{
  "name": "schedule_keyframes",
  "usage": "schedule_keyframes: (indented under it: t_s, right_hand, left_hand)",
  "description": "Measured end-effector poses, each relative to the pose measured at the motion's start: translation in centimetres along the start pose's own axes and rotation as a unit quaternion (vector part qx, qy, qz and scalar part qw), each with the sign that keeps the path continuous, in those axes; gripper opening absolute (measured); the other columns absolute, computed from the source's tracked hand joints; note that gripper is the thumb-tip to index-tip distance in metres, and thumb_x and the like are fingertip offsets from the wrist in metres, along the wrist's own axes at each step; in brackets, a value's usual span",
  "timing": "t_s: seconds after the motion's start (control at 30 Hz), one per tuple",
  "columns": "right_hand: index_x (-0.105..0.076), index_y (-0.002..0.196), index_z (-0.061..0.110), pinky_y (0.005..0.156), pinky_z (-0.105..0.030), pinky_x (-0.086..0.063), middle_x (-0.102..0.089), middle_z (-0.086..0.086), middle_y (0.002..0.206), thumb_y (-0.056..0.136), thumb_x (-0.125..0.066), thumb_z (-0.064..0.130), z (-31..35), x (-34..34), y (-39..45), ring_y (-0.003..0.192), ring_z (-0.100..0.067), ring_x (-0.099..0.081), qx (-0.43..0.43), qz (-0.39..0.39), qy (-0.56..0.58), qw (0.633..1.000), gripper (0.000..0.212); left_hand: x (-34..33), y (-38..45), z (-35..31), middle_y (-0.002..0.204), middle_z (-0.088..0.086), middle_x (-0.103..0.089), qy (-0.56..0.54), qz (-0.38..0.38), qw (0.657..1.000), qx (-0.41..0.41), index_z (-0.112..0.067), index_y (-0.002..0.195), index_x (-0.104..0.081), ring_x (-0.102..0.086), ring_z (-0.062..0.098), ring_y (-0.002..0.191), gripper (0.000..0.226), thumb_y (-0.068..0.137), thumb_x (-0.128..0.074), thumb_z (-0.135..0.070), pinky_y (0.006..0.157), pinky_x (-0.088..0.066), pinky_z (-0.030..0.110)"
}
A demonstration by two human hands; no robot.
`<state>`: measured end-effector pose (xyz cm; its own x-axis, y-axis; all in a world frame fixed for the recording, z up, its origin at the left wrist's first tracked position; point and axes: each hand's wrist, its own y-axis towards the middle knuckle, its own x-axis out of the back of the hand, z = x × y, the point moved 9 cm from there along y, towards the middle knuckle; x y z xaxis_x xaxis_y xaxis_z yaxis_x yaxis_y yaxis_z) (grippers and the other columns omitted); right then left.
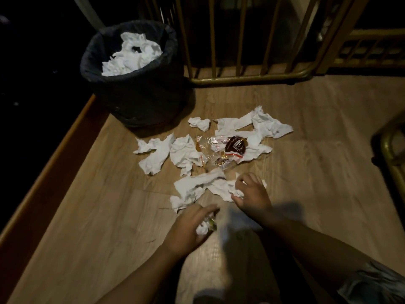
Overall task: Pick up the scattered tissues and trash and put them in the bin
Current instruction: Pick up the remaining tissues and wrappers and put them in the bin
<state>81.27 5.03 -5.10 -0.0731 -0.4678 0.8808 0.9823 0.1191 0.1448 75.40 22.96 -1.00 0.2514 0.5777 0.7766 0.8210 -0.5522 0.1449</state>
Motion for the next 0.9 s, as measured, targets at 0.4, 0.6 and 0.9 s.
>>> schedule_keyframes:
  t_s: [0.4,0.6,0.9]
  right_hand:
    - [-0.067,0.083,0.007,0.086,-0.020,-0.035,-0.060,-0.009,0.105,0.071,-0.062,0.009,-3.0,2.1,-2.8,0.101,-0.022,-0.051,-0.033,-0.051,0.102,0.993,0.013]
    - [-0.072,0.078,0.018,0.060,-0.021,-0.039,-0.067,0.003,0.077,0.067,-0.050,0.008,-5.0,3.7,-2.8,0.069,-0.018,-0.061,-0.133,-0.083,0.153,0.976,0.026]
    - [-0.074,0.087,0.005,0.068,-0.012,-0.040,-0.064,-0.005,0.087,0.077,-0.051,0.004,-0.8,10.6,4.0,0.080,-0.015,-0.057,-0.118,-0.137,0.294,0.939,0.026]
  left_hand:
    - [-1.2,2.5,5.3,0.128,0.005,-0.061,0.009,-0.052,0.977,0.206,-0.021,0.108,-0.067,-0.044,0.027,0.131,0.035,0.077,-0.067,-0.037,0.106,-0.032,0.030]
    - [-1.2,1.8,3.9,0.103,-0.012,-0.059,-0.004,-0.072,0.948,0.309,-0.025,0.126,-0.052,-0.058,0.012,0.095,0.049,0.081,-0.071,-0.024,0.076,-0.039,0.020]
    - [10.9,11.7,1.3,0.122,0.005,-0.049,0.203,-0.003,0.942,0.268,-0.011,0.105,-0.066,-0.052,0.015,0.095,0.035,0.080,-0.074,-0.034,0.075,-0.042,0.023]
